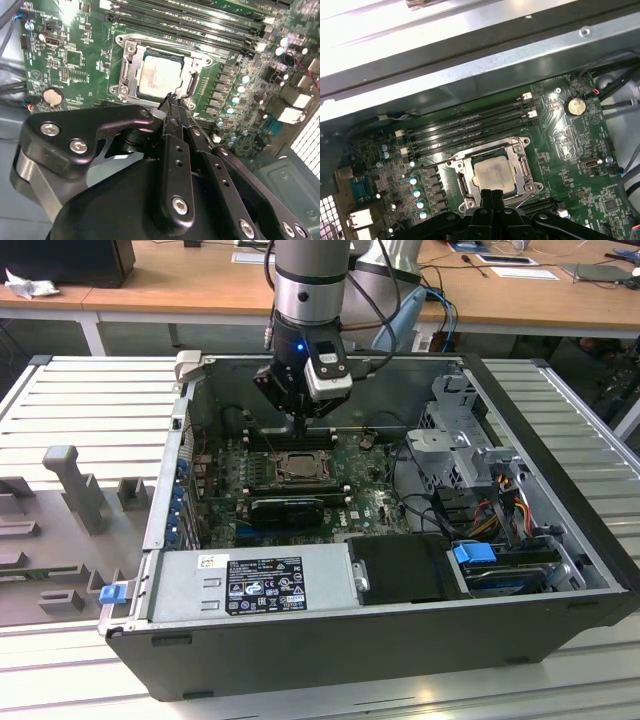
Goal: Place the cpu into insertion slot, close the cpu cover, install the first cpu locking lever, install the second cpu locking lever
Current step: 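Install the first cpu locking lever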
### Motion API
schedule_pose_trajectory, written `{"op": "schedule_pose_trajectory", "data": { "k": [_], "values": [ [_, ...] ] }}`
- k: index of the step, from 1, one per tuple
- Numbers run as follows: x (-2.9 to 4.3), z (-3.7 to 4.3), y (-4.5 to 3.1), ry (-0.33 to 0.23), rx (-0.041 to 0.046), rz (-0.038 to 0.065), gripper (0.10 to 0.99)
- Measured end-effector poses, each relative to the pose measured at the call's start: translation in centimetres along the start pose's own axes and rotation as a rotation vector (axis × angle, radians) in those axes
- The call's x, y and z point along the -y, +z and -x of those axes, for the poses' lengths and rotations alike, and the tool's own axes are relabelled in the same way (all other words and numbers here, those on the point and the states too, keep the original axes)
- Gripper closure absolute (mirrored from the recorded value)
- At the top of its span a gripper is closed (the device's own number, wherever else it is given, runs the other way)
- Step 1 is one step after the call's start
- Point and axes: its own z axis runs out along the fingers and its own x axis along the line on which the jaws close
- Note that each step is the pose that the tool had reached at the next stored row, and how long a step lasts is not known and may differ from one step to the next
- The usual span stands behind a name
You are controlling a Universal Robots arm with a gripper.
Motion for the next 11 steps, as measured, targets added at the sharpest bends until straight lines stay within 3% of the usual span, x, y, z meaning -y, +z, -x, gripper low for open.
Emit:
{"op": "schedule_pose_trajectory", "data": {
  "k": [11],
  "values": [
    [0.04, -0.14, 0.0, -0.157, -0.0023, -0.002, 0.98]
  ]
}}
